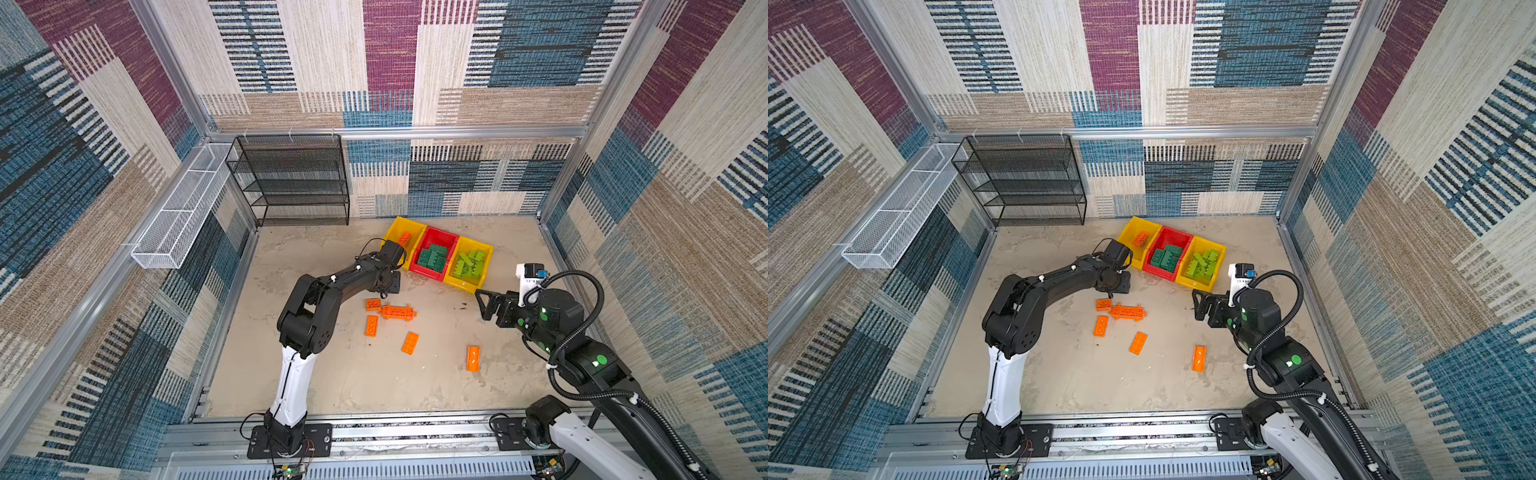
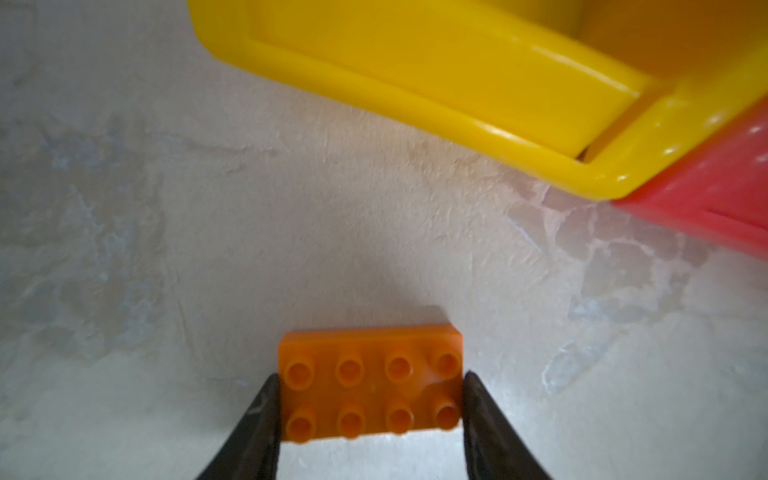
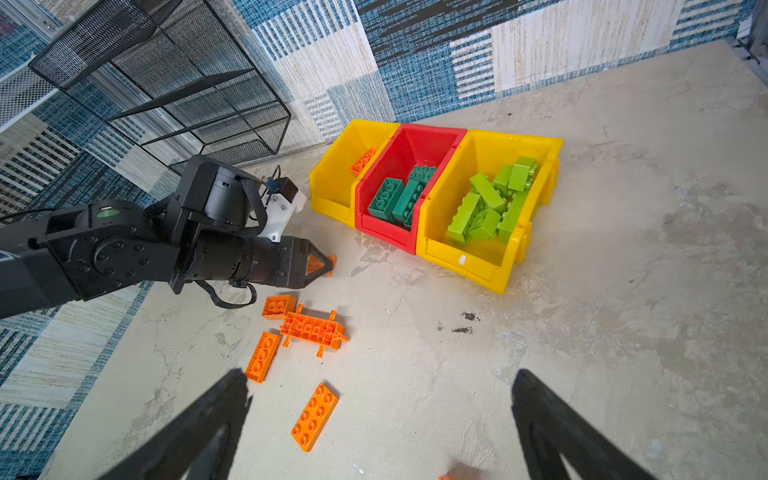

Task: Sort the legos into containers by color
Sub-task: 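Close the left gripper on the orange 2x4 brick and lift it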

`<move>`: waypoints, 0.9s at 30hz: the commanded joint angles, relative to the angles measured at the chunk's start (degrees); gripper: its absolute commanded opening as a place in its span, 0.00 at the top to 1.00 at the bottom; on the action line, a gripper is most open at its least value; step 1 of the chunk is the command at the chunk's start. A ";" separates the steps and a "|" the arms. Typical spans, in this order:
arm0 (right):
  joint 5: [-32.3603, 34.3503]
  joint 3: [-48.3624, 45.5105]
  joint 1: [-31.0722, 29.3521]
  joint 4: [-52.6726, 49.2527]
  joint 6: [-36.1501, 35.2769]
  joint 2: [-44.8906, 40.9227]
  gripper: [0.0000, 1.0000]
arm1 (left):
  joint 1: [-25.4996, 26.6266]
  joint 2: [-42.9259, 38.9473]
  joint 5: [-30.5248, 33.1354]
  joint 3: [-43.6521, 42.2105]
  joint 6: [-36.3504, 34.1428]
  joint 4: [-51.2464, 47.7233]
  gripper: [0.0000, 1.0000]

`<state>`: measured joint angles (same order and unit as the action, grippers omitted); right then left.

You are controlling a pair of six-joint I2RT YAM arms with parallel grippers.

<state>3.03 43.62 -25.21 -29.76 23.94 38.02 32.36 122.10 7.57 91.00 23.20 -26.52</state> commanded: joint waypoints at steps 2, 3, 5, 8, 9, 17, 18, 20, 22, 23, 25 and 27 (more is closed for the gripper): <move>0.01 0.17 -0.02 2.31 0.13 1.10 0.00 | 0.07 -1.41 0.84 1.94 -1.66 -6.44 0.59; -0.11 0.18 -0.06 2.67 0.05 1.49 0.00 | 0.06 -1.80 1.16 3.23 -2.04 -7.12 0.59; -0.15 0.10 -0.05 3.34 0.00 2.17 0.00 | 0.07 -1.90 1.48 6.27 -3.25 -8.12 0.57; -1.21 0.88 -0.08 3.19 -0.46 3.69 0.00 | 0.06 -0.37 0.83 11.94 -5.11 -11.58 0.32; -1.45 1.49 -0.03 2.50 -0.77 4.30 0.00 | 0.16 0.46 0.60 13.59 -5.42 -13.18 0.24; -0.44 2.08 -0.05 0.76 -0.31 3.36 0.00 | 1.44 -4.03 -3.18 7.56 -7.60 -8.76 0.14; -0.73 1.99 -0.08 0.49 -0.04 3.20 0.00 | 1.93 -4.52 -3.07 7.13 -7.56 -8.90 0.14; -0.58 1.69 -0.08 0.02 0.48 2.40 0.00 | 2.98 -5.33 -2.84 6.15 -6.79 -9.14 0.14; 0.22 1.38 -0.08 -0.72 0.95 1.30 0.00 | 4.42 -5.78 -2.87 5.77 -5.02 -9.57 0.14; 0.61 1.22 -0.08 -1.12 1.17 0.77 0.00 | 5.31 -5.78 -2.91 5.77 -4.15 -9.84 0.14; 1.21 0.79 -0.06 -1.62 1.47 -0.19 0.00 | 7.42 -4.95 -2.39 6.24 -2.50 -10.32 0.14; 1.29 0.27 0.06 -1.71 1.72 -1.13 0.00 | 9.36 -3.25 -2.19 7.58 -1.38 -11.03 0.14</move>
<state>3.22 44.23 -25.21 -31.05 24.62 37.69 40.01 117.45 5.56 97.43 19.16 -36.40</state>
